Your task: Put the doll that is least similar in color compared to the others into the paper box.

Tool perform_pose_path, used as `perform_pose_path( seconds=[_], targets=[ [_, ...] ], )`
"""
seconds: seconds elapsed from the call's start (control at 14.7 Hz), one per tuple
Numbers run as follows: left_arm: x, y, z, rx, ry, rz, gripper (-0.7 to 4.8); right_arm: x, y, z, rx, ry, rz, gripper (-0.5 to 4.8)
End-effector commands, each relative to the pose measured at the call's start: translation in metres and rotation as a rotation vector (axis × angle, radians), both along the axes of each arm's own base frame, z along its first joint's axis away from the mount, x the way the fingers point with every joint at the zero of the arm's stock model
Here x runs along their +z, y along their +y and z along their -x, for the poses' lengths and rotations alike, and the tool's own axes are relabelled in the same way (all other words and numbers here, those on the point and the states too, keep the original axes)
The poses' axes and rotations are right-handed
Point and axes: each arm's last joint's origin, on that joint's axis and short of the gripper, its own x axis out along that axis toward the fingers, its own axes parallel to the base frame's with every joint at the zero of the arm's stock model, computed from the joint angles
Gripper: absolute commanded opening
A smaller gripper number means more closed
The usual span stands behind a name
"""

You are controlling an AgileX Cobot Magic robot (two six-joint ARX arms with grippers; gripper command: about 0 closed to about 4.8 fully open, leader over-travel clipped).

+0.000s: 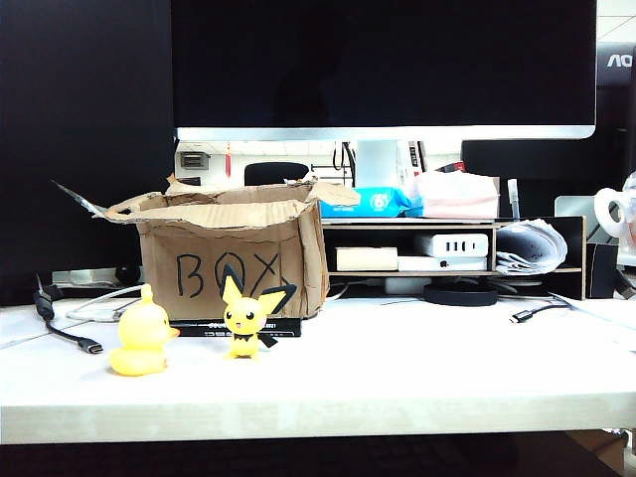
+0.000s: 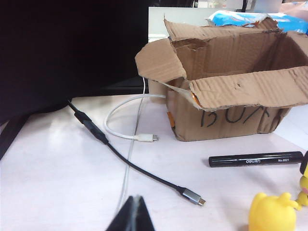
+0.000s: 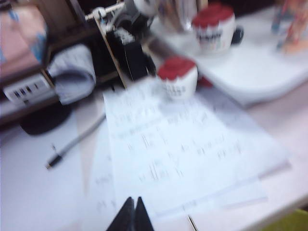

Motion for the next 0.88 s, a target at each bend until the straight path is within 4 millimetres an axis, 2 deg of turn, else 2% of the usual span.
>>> perform_pose_path(
  seconds=[0.07,0.27,0.61,0.88],
  targets=[
    [0.002,0.000,0.000,-0.001,-0.014,0.001,-0.05,-0.017,0.000,-0.003,0.020,0.005,0.008,-0.05],
    [0.002,0.000,0.000,0.000,-0.014,0.001,-0.05,-0.035,0.005,-0.010,0.083,0.008,0.118,-0.05],
    [0.002,0.000,0.000,-0.001,-0.013,0.001,-0.05,-0.029,0.014,-0.012,0.130,-0.015,0.324,-0.05],
    [0.002,0.000,0.000,-0.001,-0.014,0.001,-0.05,-0.030,0.018,-0.012,0.170,-0.009,0.324,-0.05]
  ],
)
